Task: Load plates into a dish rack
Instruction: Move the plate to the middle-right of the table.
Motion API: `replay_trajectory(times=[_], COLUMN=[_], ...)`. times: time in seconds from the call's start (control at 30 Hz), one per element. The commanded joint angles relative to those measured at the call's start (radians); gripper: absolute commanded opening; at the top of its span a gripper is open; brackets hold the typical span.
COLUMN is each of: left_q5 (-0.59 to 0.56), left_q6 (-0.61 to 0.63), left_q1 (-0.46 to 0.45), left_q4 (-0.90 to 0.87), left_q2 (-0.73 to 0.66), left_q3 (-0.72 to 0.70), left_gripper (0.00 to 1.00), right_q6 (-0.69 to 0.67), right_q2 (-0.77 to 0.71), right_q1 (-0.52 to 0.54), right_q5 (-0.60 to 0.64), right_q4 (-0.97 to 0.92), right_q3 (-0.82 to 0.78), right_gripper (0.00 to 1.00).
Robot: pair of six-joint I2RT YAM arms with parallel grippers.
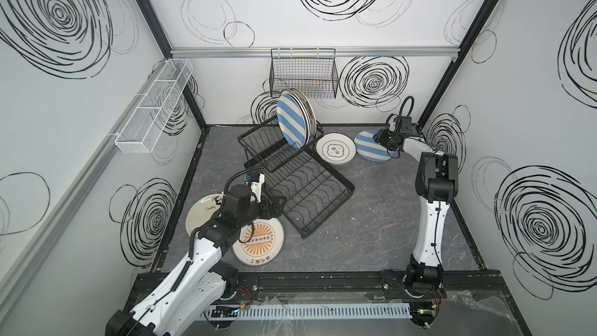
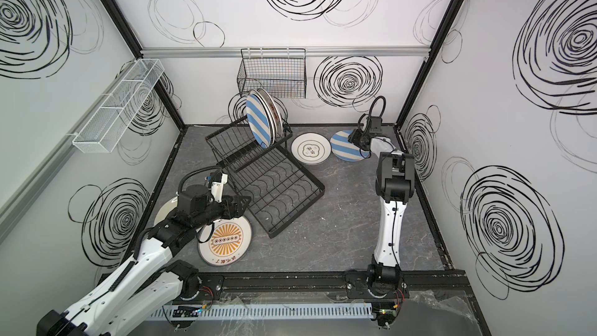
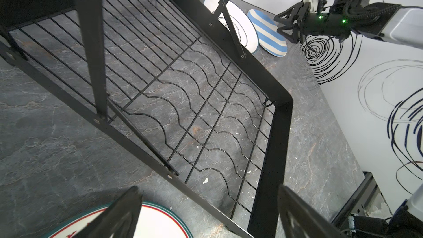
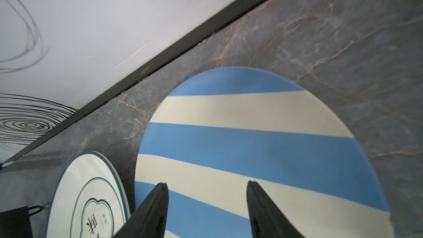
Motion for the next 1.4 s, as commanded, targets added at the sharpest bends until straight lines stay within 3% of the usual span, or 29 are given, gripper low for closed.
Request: replay_trajectory(times=[0.0, 0.3, 0.5, 0.97, 1.17, 1.37], left_q5=[0.011, 0.012, 0.02, 0.024, 0.019, 0.012], left_q6=[0.02, 0.023, 0.023, 0.053, 0.052, 0.059], left_q1=[0.0, -0.002, -0.003, -0.023, -0.031, -0.045], left_q4=[0.038, 0.036, 0.042, 0.047, 0.048, 0.053], left_q2=[-0.009, -0.008, -0.004, 0.002, 0.003, 0.016], left_q3=[-0.002, 0.004, 0.006, 0.01, 0.01, 0.021], left_gripper=[0.96, 0.96, 0.96, 0.96, 0.96, 0.96], right_q6=[-0.039, -0.064, -0.06, -0.041, -0.023, -0.006], right_q2=[0.006, -0.031, -0.116, -0.423, -0.599, -0.836], right_q1=[0.017, 0.033, 0.034, 0.008, 0.014, -0.04], right_q5=[0.033, 0.087, 0.096, 0.121, 0.05, 0.168], right_q4=[-0.075, -0.094, -0.06, -0.025, -0.024, -0.048], right_q3=[0.03, -0.069, -0.233, -0.672, -0.866, -0.954], right_gripper=[0.6, 0.64, 0.65, 0.67, 0.68, 0.69])
